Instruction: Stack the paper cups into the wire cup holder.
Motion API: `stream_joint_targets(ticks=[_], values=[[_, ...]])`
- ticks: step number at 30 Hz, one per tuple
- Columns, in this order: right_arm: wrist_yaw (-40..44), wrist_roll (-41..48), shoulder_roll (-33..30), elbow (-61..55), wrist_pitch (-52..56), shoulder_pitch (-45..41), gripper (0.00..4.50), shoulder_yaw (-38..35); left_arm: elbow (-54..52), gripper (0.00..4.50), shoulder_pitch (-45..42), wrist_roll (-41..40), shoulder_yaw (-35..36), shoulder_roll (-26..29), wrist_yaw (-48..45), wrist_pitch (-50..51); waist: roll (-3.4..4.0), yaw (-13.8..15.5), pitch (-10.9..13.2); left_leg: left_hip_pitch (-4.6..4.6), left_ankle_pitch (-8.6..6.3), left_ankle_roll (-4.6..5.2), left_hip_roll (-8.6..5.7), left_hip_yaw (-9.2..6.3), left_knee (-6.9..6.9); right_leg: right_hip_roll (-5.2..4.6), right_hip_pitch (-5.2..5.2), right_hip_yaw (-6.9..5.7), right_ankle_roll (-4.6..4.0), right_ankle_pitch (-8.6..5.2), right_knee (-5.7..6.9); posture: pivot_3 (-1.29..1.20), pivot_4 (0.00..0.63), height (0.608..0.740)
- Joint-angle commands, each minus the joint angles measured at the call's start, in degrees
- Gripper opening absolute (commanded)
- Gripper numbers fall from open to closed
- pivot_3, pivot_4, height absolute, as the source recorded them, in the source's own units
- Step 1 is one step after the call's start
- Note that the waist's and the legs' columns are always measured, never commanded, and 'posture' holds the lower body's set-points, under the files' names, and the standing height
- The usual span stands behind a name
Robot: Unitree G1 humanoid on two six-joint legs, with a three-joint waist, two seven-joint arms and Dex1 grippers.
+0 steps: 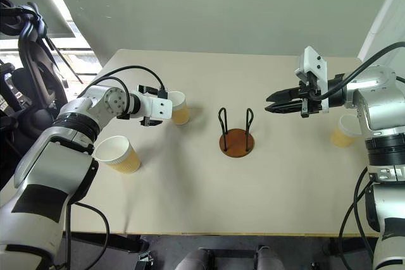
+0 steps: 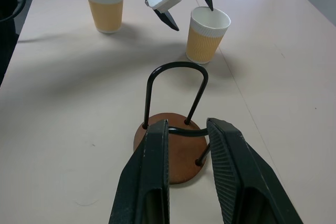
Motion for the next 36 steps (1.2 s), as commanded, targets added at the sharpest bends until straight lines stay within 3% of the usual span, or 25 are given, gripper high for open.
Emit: stream_joint_targets(ticks=[1,13,16,27,36], values=[[-0.4,1.0,-1.3,-1.4,-0.5,-0.1,1.08,-2.6,-0.2,4.5,-0.7,-0.5,0.8,-0.1,0.3,-0.9,0.0,0.0,0.0,0.0,0.0,0.0,0.06,-0.07,0.02,-0.05,0.01,0.04,0.0,0.0,0.0,0.0,0.15,0.74],[-0.5,1.0,-1.6,-1.5,-0.6,0.4,1.08,-2.5,0.0,4.5,-0.4,-0.6,0.8,-0.8,-0.7,-0.9,0.0,0.0,0.0,0.0,0.0,0.01,0.03,-0.01,0.07,0.01,0.04,0.01,0.01,0.01,0.01,0.0,0.15,0.74],[-0.7,1.0,-1.6,-1.7,-0.6,0.6,1.12,-2.5,0.1,3.92,0.1,-0.2,0.4,-1.1,-0.7,-0.7,-0.01,0.0,0.0,0.0,0.0,0.01,0.01,-0.02,0.08,0.02,0.05,0.01,0.01,0.01,0.01,0.0,0.15,0.74],[-1.2,0.9,-1.6,-2.1,-0.8,0.9,1.12,-2.5,0.2,0.05,0.7,-0.1,0.4,-1.3,-2.0,-0.8,-0.01,0.0,0.0,0.0,0.0,0.01,0.02,-0.02,0.13,0.0,0.07,0.02,0.02,0.02,0.02,0.0,0.15,0.74],[-0.1,0.9,-2.7,-1.5,-1.1,1.0,1.12,-2.1,-0.3,0.01,-2.1,-1.8,1.7,-0.4,-7.5,-3.5,-0.01,0.0,0.0,-0.01,0.0,0.02,0.04,-0.05,0.15,-0.03,0.07,0.04,0.03,0.02,0.02,0.0,0.15,0.74]])
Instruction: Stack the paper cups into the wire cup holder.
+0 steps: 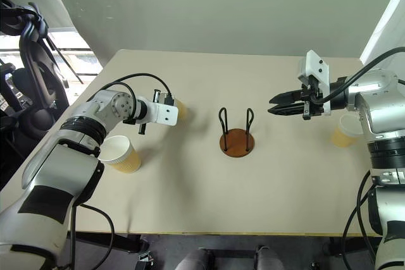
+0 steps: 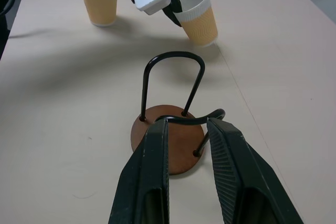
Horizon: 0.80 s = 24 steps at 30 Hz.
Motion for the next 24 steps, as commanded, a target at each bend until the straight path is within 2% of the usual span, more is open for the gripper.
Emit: stream_joint_targets(ticks=[1,14,20,24], values=[[1.3,0.8,-1.8,-0.9,-0.6,-0.7,1.12,-2.0,-0.7,0.01,-3.8,-1.9,1.7,1.4,-4.3,-2.1,-0.01,0.0,0.0,-0.01,0.0,0.0,-0.03,0.02,0.0,0.03,0.0,-0.02,0.0,0.0,0.0,0.0,0.15,0.74],[6.4,-0.8,-4.5,2.1,-0.6,-3.1,1.12,-0.2,-0.6,0.01,-22.2,-4.1,2.5,0.7,-25.8,-5.5,-0.11,-0.1,0.1,-0.09,-0.1,0.16,-0.1,0.04,-0.08,-0.01,0.04,0.15,0.19,-0.14,-0.14,0.0,0.15,0.74],[9.7,-1.1,-6.8,1.8,0.7,-2.5,1.12,0.5,-0.6,0.01,-28.2,-12.7,8.7,-4.3,-46.6,-1.9,-0.14,0.1,0.0,-0.18,-0.25,0.29,-0.17,-0.02,-0.19,0.06,0.01,0.12,0.35,-0.42,-0.15,0.0,0.15,0.74],[11.0,-1.6,-7.2,2.6,0.4,-2.9,1.12,0.6,0.4,0.01,-30.7,-15.6,6.9,-7.0,-50.2,-2.5,-0.12,0.2,0.0,-0.33,-0.45,0.43,-0.15,0.11,-0.04,0.03,-0.04,0.06,0.44,-0.55,-0.18,0.0,0.15,0.74]])
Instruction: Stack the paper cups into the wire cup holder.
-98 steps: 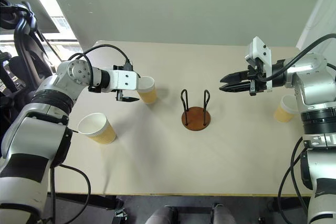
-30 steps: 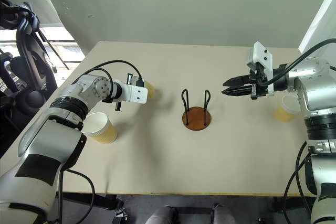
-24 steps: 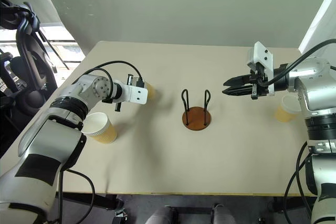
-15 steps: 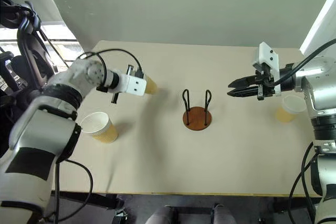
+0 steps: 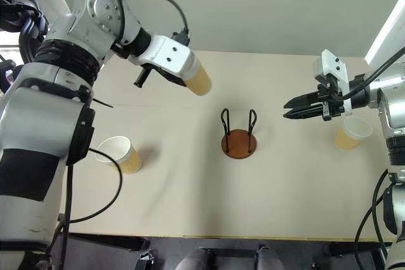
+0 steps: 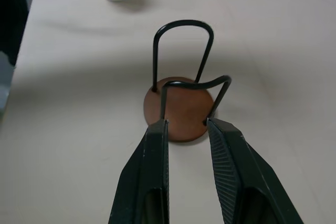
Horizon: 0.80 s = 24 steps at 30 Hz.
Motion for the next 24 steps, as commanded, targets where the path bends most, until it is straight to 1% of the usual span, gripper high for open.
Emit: stream_joint_targets(ticks=[1,2,3,5,6,7,9,10,12,13,15,16,17,19,24], values=[[1.3,-0.2,-1.5,-0.2,-0.7,-1.3,1.12,-0.4,0.4,0.01,-3.5,-3.5,-0.9,-1.1,-2.7,-0.4,0.02,-0.2,0.0,0.01,-0.02,0.01,0.05,-0.01,0.02,-0.11,-0.01,0.07,0.06,-0.04,0.02,0.0,0.15,0.74],[1.5,-0.5,-1.6,0.3,-1.0,-1.6,1.12,-0.3,0.6,0.01,-4.0,-4.3,-1.5,-1.8,-2.7,-0.5,0.01,-0.1,0.0,0.05,-0.08,0.06,-0.01,0.32,0.04,0.05,0.0,0.03,0.09,-0.07,0.04,0.0,0.15,0.74],[1.6,-0.8,-1.6,0.8,-1.2,-1.8,1.12,-0.3,0.7,0.01,-4.6,-4.9,-2.2,-2.5,-2.7,-0.6,0.02,-0.1,0.0,0.05,-0.15,0.08,0.13,0.13,0.14,-0.11,0.03,0.1,0.12,-0.08,0.04,0.0,0.15,0.74],[1.8,-1.3,-1.8,1.7,-1.4,-2.2,1.12,-0.2,1.3,0.01,-5.3,-6.3,-3.7,-3.7,-2.7,-0.6,0.02,-0.1,0.0,0.06,-0.23,0.13,0.12,0.28,0.28,-0.05,0.05,0.06,0.14,-0.08,0.04,0.0,0.15,0.74],[1.9,-1.6,-1.9,2.0,-1.4,-2.3,1.12,-0.2,1.4,0.01,-5.3,-6.4,-4.8,-3.9,-2.7,-1.3,0.03,-0.1,0.0,0.02,-0.28,0.16,0.21,0.2,0.46,-0.17,0.06,0.11,0.17,-0.09,0.07,0.0,0.15,0.74],[2.0,-1.5,-2.2,2.2,-1.4,-2.3,1.12,0.0,1.6,0.01,-5.3,-6.9,-5.7,-4.3,-2.7,-1.5,0.02,-0.1,0.0,0.02,-0.32,0.21,0.19,0.44,0.55,-0.08,0.07,0.11,0.17,-0.09,0.08,0.0,0.15,0.74],[2.1,-1.5,-2.6,2.1,-1.4,-2.0,1.12,0.2,1.8,0.01,-5.2,-7.9,-7.4,-4.9,-2.7,-2.2,0.03,-0.1,0.0,0.04,-0.44,0.32,0.29,0.45,0.72,-0.22,0.1,0.2,0.25,-0.03,0.09,0.0,0.15,0.74],[2.1,-1.3,-2.9,1.9,-1.4,-1.7,1.12,0.2,1.9,0.01,-5.1,-8.7,-8.1,-5.4,-2.7,-2.3,0.03,-0.1,0.0,0.1,-0.45,0.34,0.22,0.66,0.72,-0.08,0.13,0.18,0.28,-0.01,0.08,0.0,0.15,0.74],[2.1,-1.2,-3.0,1.6,-1.2,-1.4,1.12,0.1,1.9,0.01,-4.9,-10.2,-9.4,-6.1,-2.7,-2.7,0.02,-0.2,0.0,0.14,-0.49,0.39,0.27,0.62,0.82,-0.31,0.21,0.28,0.34,0.03,0.05,0.0,0.15,0.74],[2.1,-1.3,-3.0,1.4,-1.1,-1.3,1.12,0.0,1.9,0.01,-4.6,-11.0,-10.3,-6.5,-2.7,-3.0,0.02,-0.1,0.0,0.19,-0.5,0.41,0.18,0.82,0.83,-0.11,0.23,0.2,0.34,0.03,0.07,0.0,0.15,0.74],[2.1,-1.2,-3.1,1.1,-0.9,-1.0,1.12,-0.2,1.7,0.01,-4.1,-12.7,-12.1,-7.0,-2.7,-3.4,0.02,-0.1,0.0,0.2,-0.53,0.46,0.23,0.73,0.9,-0.32,0.28,0.33,0.36,0.05,0.06,0.0,0.15,0.74],[2.1,-1.2,-3.2,1.0,-0.9,-0.8,1.12,-0.3,1.5,0.01,-3.8,-13.7,-13.0,-7.2,-2.7,-3.4,0.02,-0.1,0.0,0.22,-0.53,0.47,0.19,0.81,0.9,-0.19,0.28,0.3,0.38,0.06,0.06,0.0,0.15,0.74],[2.1,-1.2,-3.2,1.0,-0.9,-0.7,1.12,-0.4,1.1,0.01,-3.5,-15.1,-13.9,-7.5,-2.7,-3.1,0.02,0.0,0.0,0.21,-0.54,0.47,0.23,0.77,0.92,-0.33,0.29,0.36,0.4,0.07,0.05,0.0,0.15,0.74],[2.0,-1.2,-3.2,1.4,-0.9,-0.9,1.12,-0.6,0.2,0.01,-3.0,-17.4,-15.9,-7.6,-2.7,-2.9,0.02,-0.1,0.0,0.24,-0.56,0.5,0.19,0.9,0.92,-0.24,0.29,0.34,0.44,0.08,0.04,0.0,0.15,0.74],[2.1,-0.4,-3.1,2.2,-0.5,-2.5,1.12,-0.8,-3.7,0.01,-1.8,-25.2,-23.0,-6.6,-2.7,-0.8,0.02,0.0,0.0,0.25,-0.56,0.52,0.22,0.94,0.93,-0.21,0.29,0.38,0.55,0.12,0.03,0.0,0.15,0.74]])
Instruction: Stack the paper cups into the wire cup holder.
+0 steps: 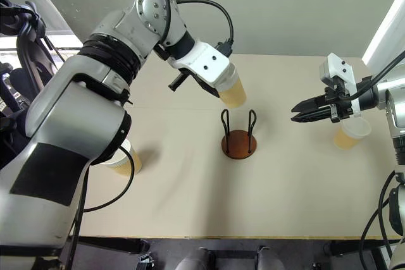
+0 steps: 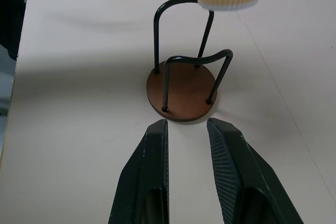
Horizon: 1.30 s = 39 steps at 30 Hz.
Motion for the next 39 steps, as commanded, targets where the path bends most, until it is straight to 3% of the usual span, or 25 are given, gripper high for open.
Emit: stream_joint_targets(ticks=[1,11,19,29,39], values=[[0.4,0.8,-1.0,-0.3,0.1,-2.5,1.12,-1.4,-4.5,0.01,0.0,-7.1,-4.8,1.4,-2.3,1.9,0.01,0.1,0.0,0.0,0.0,0.0,0.0,0.02,0.01,-0.03,0.0,-0.02,0.04,0.02,0.0,0.0,0.15,0.74],[-0.4,5.9,0.0,-1.0,2.0,-2.2,1.12,-5.4,-14.7,0.01,0.3,-25.0,-21.7,6.5,-2.3,7.3,0.01,0.2,0.0,-0.01,0.0,0.0,0.0,-0.01,0.25,0.02,0.09,-0.01,0.09,0.1,0.03,0.0,0.15,0.74],[-1.1,6.7,0.4,-1.4,0.6,-0.1,1.12,-6.6,-17.6,0.01,-0.1,-32.1,-29.0,8.3,-2.3,8.5,0.03,0.3,0.0,0.03,-0.02,0.0,-0.01,-0.17,0.57,-0.08,0.34,-0.08,0.06,0.14,0.04,0.0,0.15,0.74],[-2.1,6.3,0.3,-1.3,-0.5,0.5,1.12,-6.7,-16.6,0.01,-0.1,-32.5,-30.8,7.7,-2.3,6.3,0.03,0.3,0.0,0.05,-0.04,-0.01,-0.02,-0.22,0.65,-0.04,0.46,-0.13,0.07,0.14,0.0,0.0,0.15,0.74],[-2.9,6.3,0.1,-1.9,-1.0,1.1,1.12,-6.7,-11.1,0.01,0.6,-25.1,-25.8,4.3,-2.3,0.3,0.03,0.4,0.0,0.03,-0.1,-0.01,-0.02,-0.23,0.63,-0.04,0.48,-0.13,0.12,0.11,-0.07,0.0,0.15,0.74]])
